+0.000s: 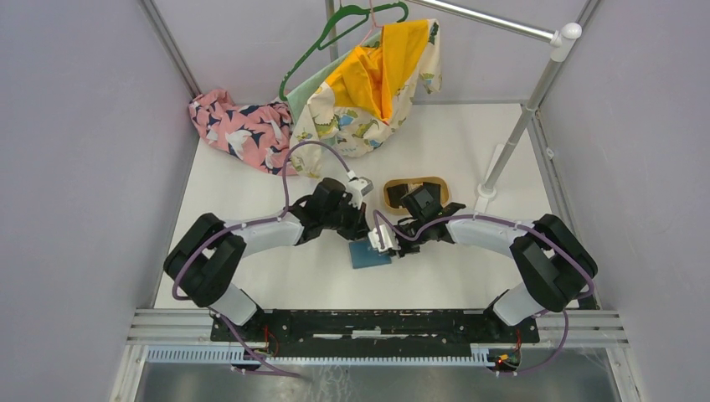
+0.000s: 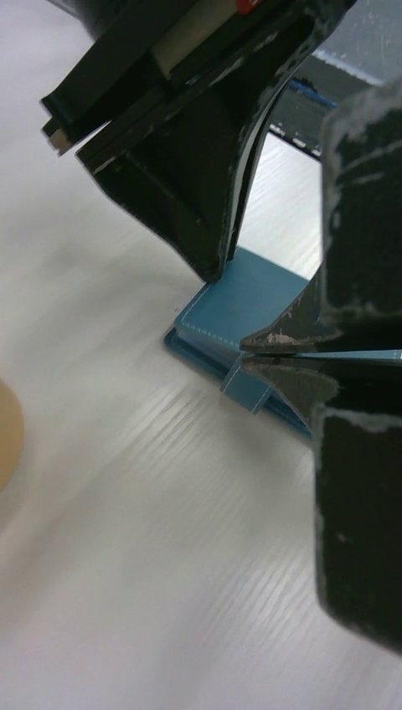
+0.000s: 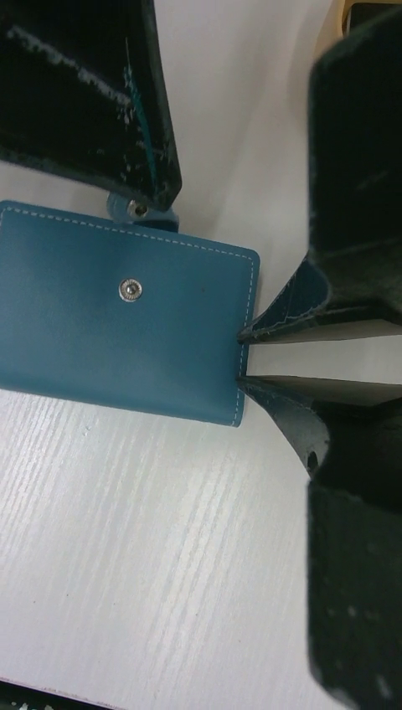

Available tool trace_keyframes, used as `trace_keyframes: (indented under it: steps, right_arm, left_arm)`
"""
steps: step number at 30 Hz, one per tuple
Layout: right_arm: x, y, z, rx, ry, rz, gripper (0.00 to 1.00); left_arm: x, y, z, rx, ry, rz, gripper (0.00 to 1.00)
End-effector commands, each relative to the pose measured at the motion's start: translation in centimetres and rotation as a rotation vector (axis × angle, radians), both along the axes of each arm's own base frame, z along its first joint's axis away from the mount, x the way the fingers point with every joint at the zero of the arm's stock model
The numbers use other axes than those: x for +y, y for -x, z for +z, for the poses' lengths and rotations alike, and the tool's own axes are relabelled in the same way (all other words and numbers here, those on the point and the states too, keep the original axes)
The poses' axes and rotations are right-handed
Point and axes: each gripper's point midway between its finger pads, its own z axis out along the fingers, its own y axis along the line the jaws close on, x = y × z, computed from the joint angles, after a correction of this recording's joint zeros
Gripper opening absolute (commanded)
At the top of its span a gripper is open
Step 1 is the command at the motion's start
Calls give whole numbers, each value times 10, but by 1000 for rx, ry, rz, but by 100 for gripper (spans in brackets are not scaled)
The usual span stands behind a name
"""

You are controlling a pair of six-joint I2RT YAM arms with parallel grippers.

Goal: Put the credit cards into the card holder
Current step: Close the card holder at the center of the board.

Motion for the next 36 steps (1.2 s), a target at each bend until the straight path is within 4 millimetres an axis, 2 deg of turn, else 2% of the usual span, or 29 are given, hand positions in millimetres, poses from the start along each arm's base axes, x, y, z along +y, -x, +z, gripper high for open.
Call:
trace_keyframes:
  steps: [1,5,9,13,15,23,30,36]
  right_arm:
    - [13,-9,20,-12,-50,-16,25]
    - [21,-6,33,4,-105,-10,25]
    - [32,14,48,53,-201,61,25]
    - [44,42,44,83,-219,156,24]
    - [48,47,33,74,-176,171,24]
    - [35,30,0,1,-15,105,19]
    - [31,26,-10,5,26,87,19]
    - [31,26,-11,7,32,87,19]
  left_arm:
    - [-4,20,12,45,15,54,2]
    - [2,30,6,62,-20,83,2]
    - [8,33,5,67,-33,122,2]
    - [10,34,6,63,-36,134,2]
    - [10,35,6,65,-37,132,2]
    - [6,44,11,64,-5,84,2]
    - [0,55,8,110,19,35,2]
    - [1,62,-2,144,3,23,3]
